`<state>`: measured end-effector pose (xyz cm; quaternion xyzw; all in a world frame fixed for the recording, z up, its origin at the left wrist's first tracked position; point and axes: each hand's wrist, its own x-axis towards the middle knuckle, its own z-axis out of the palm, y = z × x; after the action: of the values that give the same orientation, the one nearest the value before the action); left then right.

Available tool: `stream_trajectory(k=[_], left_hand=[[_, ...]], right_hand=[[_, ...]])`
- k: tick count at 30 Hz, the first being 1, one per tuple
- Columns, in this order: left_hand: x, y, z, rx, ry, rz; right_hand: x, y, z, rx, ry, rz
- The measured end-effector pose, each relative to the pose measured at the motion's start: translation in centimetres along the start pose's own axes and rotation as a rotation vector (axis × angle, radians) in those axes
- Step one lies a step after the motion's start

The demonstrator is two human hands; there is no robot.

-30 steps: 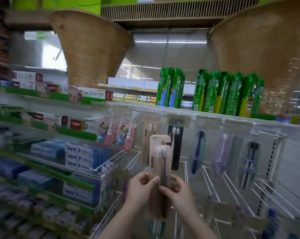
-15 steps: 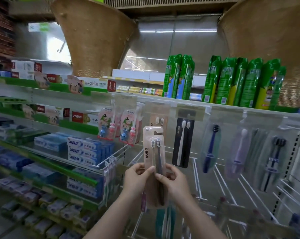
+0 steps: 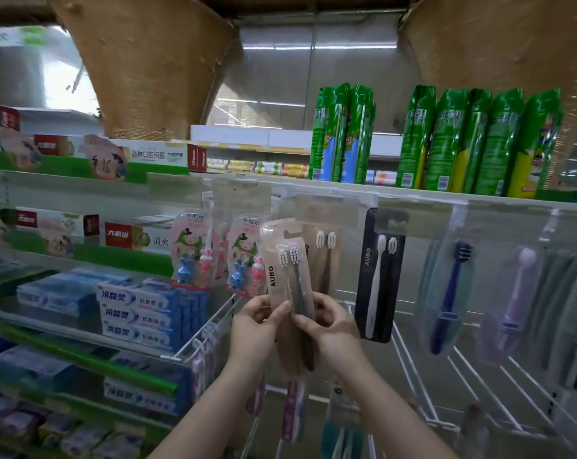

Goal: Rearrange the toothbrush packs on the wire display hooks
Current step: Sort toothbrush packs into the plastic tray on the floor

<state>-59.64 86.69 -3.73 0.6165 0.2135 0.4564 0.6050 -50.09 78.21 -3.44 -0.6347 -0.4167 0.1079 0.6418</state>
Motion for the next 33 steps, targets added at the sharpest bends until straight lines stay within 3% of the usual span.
stream_trajectory(k=[7, 16, 25, 33], left_hand=[[2.4, -0.1, 1.0, 0.069, -0.100, 0.175], [4.8, 0.2, 2.4, 0.135, -0.089, 0.263], [5.0, -0.4, 2.5, 0.303, -0.137, 0.351], [4.8, -0.9, 3.0, 0.240, -0.132, 0.376]], right_hand=[[1.4, -0.1, -0.3, 0.043, 0.135, -0.086], [2.7, -0.7, -1.0, 0.015, 0.120, -0.168], [2.4, 1.1, -0.2, 0.095, 0.170, -0.158], [2.4, 1.6, -0.5, 0.017, 0.170, -0.106]])
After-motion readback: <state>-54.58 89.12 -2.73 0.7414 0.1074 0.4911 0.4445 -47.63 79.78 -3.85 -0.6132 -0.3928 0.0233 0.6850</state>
